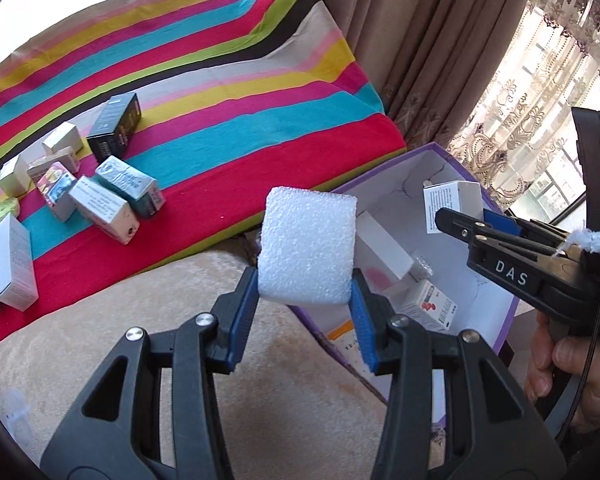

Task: Organize objects
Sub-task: 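Carry the foam block in the left tool while the right carries the small white box, then open both tools to drop the foam block and small white box into the storage box, then move both open tools back over the striped cloth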

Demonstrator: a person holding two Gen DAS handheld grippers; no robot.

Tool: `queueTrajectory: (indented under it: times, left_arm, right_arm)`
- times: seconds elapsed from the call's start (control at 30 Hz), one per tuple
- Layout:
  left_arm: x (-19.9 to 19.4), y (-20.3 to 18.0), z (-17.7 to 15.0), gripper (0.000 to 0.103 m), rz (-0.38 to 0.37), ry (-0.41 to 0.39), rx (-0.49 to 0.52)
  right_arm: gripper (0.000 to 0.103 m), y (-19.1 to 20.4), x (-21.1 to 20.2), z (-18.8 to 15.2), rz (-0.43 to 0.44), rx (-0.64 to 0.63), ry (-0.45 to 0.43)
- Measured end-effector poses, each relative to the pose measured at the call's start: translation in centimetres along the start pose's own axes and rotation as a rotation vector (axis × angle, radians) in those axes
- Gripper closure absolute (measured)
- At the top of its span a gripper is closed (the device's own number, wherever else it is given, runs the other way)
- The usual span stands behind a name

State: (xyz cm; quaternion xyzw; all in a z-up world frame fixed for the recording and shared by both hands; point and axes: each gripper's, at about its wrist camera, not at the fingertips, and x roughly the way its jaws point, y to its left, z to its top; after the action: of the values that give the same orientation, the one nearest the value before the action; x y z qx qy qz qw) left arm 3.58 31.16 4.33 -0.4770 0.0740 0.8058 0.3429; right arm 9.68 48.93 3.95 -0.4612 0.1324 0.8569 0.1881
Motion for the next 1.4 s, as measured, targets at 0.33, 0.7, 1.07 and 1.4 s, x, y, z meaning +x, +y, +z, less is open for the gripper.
queueTrajectory:
  times: [0.33,0.7,1.07,1.4]
  left_arm:
    - [0.5,-1.1,0.5,0.029,-0.094,0.011,0.008]
    - [-0.7,1.3,-0.4,0.029,-0.039,0.016,-0.038]
    - [-4.0,7.3,-2.3,0.029,0.039,-0.028,-0.142]
    - [-7.0,13.6,-4.6,0.029,0.084,-0.070,-0.273]
  right_arm:
    - [0.059,-0.2,-0.3,0.3,-0.027,0.004,-0.012]
    - [0.056,2.0,-0.9,0.1,0.009,-0.048,-0.019]
    - [0.055,7.5,-1.4,-0.5,0.112,-0.140,-0.012]
    - [0.050,12.8,-1.5,-1.0,0.210,-0.224,0.015]
